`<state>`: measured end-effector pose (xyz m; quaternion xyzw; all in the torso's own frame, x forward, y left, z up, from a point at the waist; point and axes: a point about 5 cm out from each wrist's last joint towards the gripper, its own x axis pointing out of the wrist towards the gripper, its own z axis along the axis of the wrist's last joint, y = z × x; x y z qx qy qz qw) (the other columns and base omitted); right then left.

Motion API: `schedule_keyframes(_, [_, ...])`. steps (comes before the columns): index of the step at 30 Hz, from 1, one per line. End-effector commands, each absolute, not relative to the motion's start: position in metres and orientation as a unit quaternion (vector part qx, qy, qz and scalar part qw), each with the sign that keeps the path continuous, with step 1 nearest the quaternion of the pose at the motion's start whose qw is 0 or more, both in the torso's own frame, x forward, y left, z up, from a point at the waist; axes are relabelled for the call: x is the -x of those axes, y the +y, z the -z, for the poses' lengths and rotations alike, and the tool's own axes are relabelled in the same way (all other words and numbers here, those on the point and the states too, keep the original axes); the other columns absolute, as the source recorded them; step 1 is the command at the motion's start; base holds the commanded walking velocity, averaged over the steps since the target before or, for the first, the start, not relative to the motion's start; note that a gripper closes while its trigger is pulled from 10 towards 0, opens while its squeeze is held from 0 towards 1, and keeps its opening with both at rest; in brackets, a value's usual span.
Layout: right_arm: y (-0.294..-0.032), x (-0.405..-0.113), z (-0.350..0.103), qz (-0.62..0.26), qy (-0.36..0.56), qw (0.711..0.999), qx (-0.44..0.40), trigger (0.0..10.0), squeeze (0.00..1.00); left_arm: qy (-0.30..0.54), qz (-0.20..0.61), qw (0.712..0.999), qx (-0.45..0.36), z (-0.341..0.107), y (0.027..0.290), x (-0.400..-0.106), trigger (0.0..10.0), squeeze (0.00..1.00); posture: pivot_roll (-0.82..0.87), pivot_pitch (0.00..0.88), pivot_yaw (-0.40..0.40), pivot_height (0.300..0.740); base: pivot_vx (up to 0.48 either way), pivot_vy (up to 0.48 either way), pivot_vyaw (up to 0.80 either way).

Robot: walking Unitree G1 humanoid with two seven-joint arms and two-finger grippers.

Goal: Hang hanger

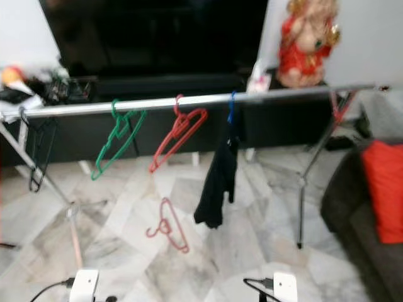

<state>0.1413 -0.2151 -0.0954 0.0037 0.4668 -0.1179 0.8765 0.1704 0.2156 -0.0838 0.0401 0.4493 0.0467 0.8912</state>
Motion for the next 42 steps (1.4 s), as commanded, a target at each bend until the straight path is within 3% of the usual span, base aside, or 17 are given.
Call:
schedule_keyframes(1, [-0.2141, -0.1487, 0.0927, 0.113, 0.458, 0.882, -0.002, 10.0, 0.00, 0.455, -0.051, 0.888, -0.036, 0.0850, 0.2159, -0.1681, 10.0, 0.00, -0.09, 0.000, -0.004, 0.740, -0.266, 0.000, 0.00])
schedule_keyframes(42, [-0.2077, -0.1514, 0.0929, 0.099, 0.458, 0.884, 0.001, 10.0, 0.00, 0.453, -0.054, 0.889, -0.035, 0.0840, 0.2167, -0.1700, 10.0, 0.00, -0.09, 0.000, -0.004, 0.740, -0.270, 0.000, 0.00])
